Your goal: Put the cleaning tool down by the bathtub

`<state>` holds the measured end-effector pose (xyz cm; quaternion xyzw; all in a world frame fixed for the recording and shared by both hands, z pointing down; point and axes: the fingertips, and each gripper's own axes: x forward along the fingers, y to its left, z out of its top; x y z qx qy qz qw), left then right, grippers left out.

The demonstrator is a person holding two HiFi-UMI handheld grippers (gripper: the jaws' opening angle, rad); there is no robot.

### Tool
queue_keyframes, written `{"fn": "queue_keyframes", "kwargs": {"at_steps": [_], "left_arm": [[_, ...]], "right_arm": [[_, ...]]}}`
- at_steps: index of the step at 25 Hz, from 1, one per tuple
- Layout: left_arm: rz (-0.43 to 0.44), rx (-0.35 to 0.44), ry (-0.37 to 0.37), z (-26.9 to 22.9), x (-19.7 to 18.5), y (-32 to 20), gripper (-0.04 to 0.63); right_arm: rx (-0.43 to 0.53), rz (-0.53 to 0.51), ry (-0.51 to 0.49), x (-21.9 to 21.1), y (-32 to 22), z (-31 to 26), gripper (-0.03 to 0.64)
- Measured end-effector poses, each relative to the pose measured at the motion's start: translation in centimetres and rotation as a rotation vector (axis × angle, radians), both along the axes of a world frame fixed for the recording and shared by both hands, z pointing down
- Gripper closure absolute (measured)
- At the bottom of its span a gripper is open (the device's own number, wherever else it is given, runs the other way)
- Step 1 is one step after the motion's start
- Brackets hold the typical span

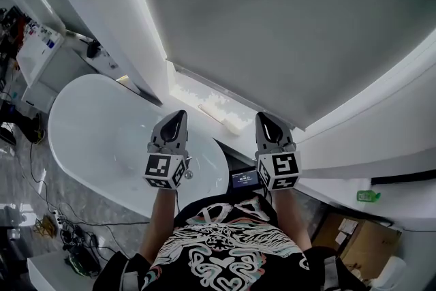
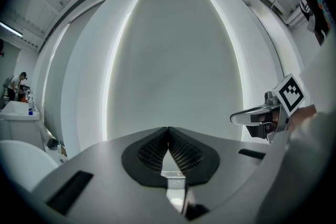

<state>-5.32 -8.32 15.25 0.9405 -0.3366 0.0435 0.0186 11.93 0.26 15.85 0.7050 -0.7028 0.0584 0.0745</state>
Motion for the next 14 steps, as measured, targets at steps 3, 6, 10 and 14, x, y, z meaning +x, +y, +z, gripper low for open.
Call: {"fn": "queue_keyframes", "kwargs": {"at_steps": [3,6,10,14], "left_arm": [[0.006,0.008,-0.01,-0.02,0.28,0.0,0.578],[0.009,0.01,-0.014,0.14,0.45,-0.01,0.578],[0.009,0.009,-0.014,0.22,0.64,0.29,0.578],[-0.001,0.008,0.005,0.06,0.7,0.14,0.578]], "right_arm": [[-0.002,0.006,0.005,0.25,0.06,0.02,0.591],[-0.011,-0.004,0.008,0.26,0.25,0.39,0.591],[-0.02,0.003,0.004,0.6,0.81,0.79,0.591],[-0.009,0.008,0.008,0.96,0.85,0.43,0.591]]}}
